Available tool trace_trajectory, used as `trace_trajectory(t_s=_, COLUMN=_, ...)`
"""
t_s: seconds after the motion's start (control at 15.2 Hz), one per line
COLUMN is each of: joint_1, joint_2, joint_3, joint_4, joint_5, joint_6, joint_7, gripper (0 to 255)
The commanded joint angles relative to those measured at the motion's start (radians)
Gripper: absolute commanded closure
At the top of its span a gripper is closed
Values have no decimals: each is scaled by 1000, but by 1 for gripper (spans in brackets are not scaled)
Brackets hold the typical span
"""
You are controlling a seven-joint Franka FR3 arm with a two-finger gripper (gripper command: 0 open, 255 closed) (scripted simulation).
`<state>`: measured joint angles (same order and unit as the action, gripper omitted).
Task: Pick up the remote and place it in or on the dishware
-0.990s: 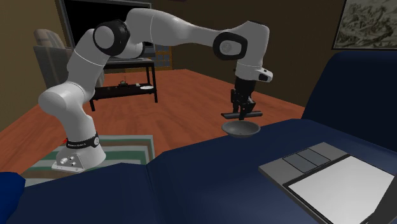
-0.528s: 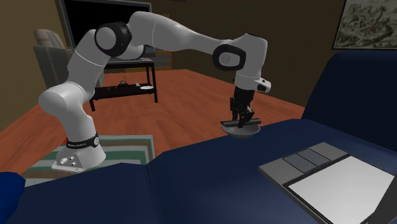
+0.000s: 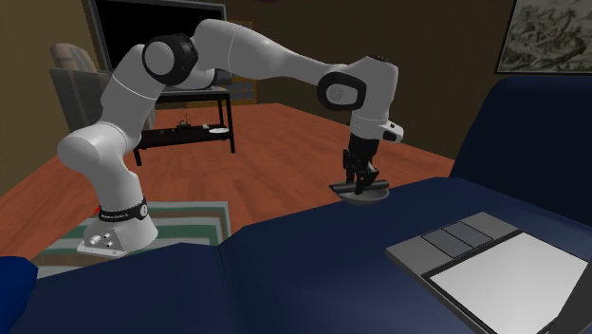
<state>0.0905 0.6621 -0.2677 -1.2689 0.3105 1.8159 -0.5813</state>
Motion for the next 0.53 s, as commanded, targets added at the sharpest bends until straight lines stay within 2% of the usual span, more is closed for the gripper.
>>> trace_trajectory(t_s=0.0, joint_1=0, joint_2=0, joint_3=0, joint_4=0, joint_5=0, joint_6=0, joint_7=0, gripper=255)
trace_trajectory(t_s=0.07, joint_1=0, joint_2=0, joint_3=0, joint_4=0, joint_5=0, joint_6=0, joint_7=0, gripper=0)
trace_trajectory(t_s=0.4, joint_1=0, joint_2=0, joint_3=0, joint_4=0, joint_5=0, joint_6=0, joint_7=0, gripper=0)
trace_trajectory(t_s=0.46, joint_1=-5, joint_2=-3, joint_3=-2, joint_4=29, joint_5=-2, joint_6=-31, joint_7=3, gripper=0)
